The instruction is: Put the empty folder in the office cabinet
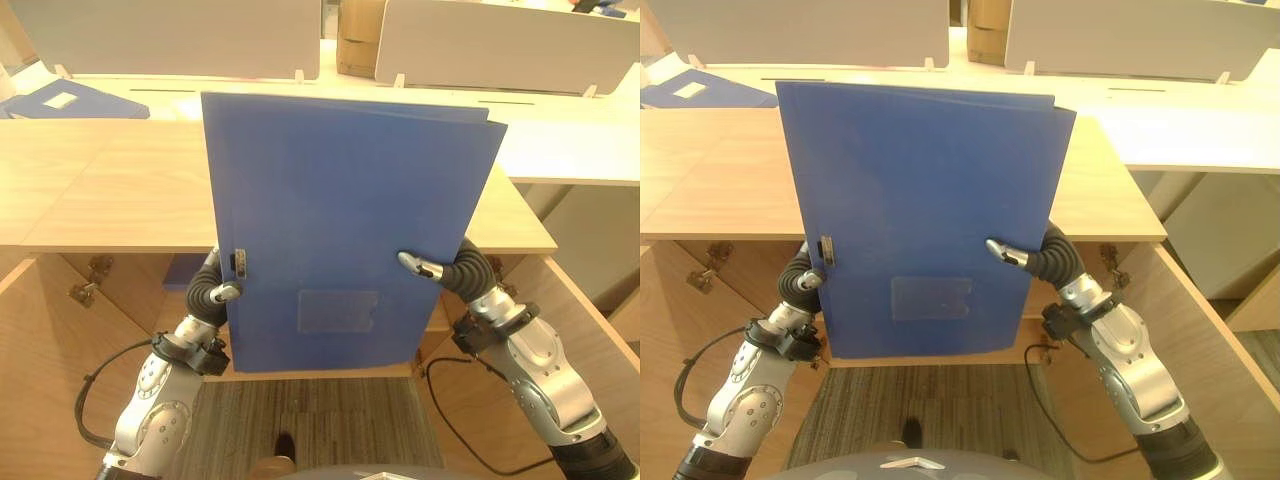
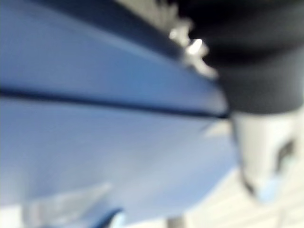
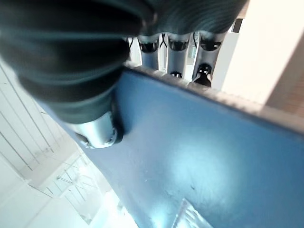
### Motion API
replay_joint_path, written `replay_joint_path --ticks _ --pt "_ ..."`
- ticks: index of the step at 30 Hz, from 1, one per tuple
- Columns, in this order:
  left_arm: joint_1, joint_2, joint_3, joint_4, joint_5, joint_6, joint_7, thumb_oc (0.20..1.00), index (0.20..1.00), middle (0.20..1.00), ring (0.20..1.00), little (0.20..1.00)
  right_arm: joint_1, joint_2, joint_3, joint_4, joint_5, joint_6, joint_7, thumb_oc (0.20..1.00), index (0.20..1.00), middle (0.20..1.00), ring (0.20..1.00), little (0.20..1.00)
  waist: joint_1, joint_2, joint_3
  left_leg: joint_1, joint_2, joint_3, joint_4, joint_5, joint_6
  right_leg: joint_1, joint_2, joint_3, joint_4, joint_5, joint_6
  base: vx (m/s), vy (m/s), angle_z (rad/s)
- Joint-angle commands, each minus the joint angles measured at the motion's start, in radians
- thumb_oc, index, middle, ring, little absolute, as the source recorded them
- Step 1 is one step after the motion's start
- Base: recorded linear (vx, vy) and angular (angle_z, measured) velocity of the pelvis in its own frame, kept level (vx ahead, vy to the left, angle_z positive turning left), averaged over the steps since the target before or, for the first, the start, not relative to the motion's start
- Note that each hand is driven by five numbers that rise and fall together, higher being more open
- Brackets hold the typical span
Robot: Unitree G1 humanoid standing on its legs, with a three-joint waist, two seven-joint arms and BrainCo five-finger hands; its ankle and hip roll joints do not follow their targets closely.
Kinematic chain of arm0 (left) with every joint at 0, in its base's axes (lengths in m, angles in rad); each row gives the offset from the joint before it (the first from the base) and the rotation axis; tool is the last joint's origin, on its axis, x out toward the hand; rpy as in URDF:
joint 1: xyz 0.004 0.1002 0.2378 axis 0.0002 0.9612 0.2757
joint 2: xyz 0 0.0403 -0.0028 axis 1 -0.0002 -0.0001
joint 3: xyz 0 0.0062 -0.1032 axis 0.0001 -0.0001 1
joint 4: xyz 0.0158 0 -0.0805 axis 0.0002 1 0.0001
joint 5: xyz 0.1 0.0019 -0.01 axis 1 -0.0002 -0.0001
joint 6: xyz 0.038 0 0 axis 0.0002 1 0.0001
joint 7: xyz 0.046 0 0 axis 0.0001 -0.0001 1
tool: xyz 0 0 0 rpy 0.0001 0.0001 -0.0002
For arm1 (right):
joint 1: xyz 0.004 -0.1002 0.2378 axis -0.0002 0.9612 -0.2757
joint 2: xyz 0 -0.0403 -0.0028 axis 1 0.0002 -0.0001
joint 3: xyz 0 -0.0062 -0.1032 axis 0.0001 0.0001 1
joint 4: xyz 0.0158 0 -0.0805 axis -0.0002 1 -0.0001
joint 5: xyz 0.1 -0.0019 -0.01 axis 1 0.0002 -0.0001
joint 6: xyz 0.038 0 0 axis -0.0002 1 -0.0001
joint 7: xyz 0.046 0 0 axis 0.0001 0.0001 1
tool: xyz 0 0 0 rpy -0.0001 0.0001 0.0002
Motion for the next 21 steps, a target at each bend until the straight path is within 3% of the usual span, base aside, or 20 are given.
replay_joint_path --ticks 1,5,6,12,21 --pt "-0.064 0.013 -0.005 0.003 -0.024 0.052 -0.100 1.000 1.000 1.000 1.000 1.000 -0.096 -0.033 0.012 0.009 -0.020 -0.044 0.047 0.200 0.200 0.200 0.200 0.200 0.006 0.016 -0.006 0.091 -0.025 -0.009 0.001 -0.168 0.038 0.002 0.018 0.004 0.005 -0.025 -0.005 -0.02 -0.005 -0.03" --pt "0.026 0.035 -0.010 0.063 -0.091 0.106 -0.180 1.000 1.000 1.000 1.000 1.000 -0.029 -0.072 0.010 0.063 -0.099 -0.062 0.049 0.200 0.200 0.200 0.200 0.200 0.000 0.020 0.008 0.083 -0.021 -0.005 0.001 -0.163 0.036 -0.006 0.018 0.004 0.005 -0.024 -0.003 -0.05 0.002 -0.01" --pt "0.067 0.040 -0.002 0.094 -0.108 0.111 -0.225 1.000 1.000 1.000 1.000 1.000 0.007 -0.099 0.003 0.092 -0.163 -0.107 0.040 0.200 0.200 0.200 0.200 0.200 -0.001 0.020 0.014 0.081 -0.021 -0.004 0.001 -0.162 0.037 -0.009 0.018 0.003 0.005 -0.024 -0.002 -0.04 -0.010 0.00" --pt "0.174 0.057 -0.043 0.281 -0.208 0.192 -0.434 1.000 1.000 1.000 1.000 1.000 0.071 -0.203 0.013 0.320 -0.181 -0.226 0.032 0.200 0.200 0.200 0.200 0.200 0.005 0.010 0.057 0.058 -0.020 -0.012 0.001 -0.156 0.041 -0.026 0.023 0.001 0.005 -0.020 0.003 -0.06 -0.034 0.02" --pt "0.276 0.059 -0.039 0.471 -0.159 0.208 -0.439 1.000 1.000 1.000 1.000 1.000 0.154 -0.204 0.027 0.470 -0.152 -0.252 0.015 0.200 0.200 0.200 0.200 0.200 0.013 0.008 0.076 0.058 -0.022 -0.024 0.001 -0.159 0.044 -0.022 0.024 -0.014 0.005 -0.021 0.013 0.00 -0.011 0.02"
